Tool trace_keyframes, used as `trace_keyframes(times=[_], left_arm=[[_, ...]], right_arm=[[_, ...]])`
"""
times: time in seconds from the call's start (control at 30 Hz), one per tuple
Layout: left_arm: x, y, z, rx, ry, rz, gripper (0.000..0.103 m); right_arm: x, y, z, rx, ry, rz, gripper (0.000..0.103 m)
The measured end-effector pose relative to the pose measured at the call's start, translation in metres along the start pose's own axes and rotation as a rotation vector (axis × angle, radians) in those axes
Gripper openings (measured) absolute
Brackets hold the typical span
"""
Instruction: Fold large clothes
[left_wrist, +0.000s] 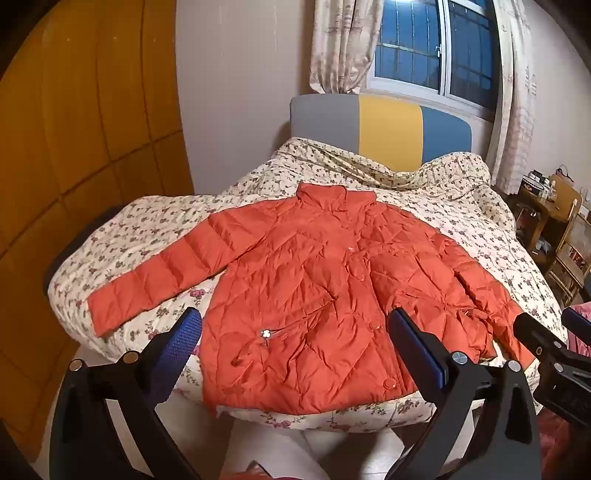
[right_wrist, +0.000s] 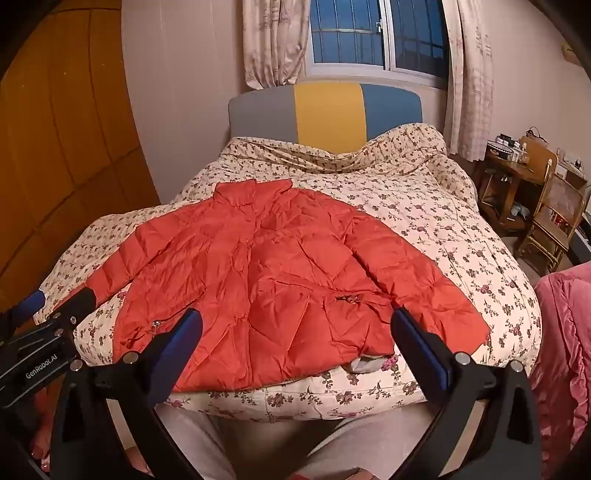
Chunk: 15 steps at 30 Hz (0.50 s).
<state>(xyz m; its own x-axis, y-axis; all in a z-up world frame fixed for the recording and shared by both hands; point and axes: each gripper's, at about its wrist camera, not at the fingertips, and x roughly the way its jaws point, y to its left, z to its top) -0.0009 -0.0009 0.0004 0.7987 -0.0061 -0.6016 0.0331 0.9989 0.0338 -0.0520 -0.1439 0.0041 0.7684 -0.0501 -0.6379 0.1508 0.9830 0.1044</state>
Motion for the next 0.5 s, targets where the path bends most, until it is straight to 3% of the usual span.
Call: trace_keyframes(times=[0.5], left_arm=[[0.003,0.005,0.0,-0.015,0.017,-0.009,0.1]], right_arm=[[0.004,-0.006,0.001,0.016,0.011,-0.005,0.101]])
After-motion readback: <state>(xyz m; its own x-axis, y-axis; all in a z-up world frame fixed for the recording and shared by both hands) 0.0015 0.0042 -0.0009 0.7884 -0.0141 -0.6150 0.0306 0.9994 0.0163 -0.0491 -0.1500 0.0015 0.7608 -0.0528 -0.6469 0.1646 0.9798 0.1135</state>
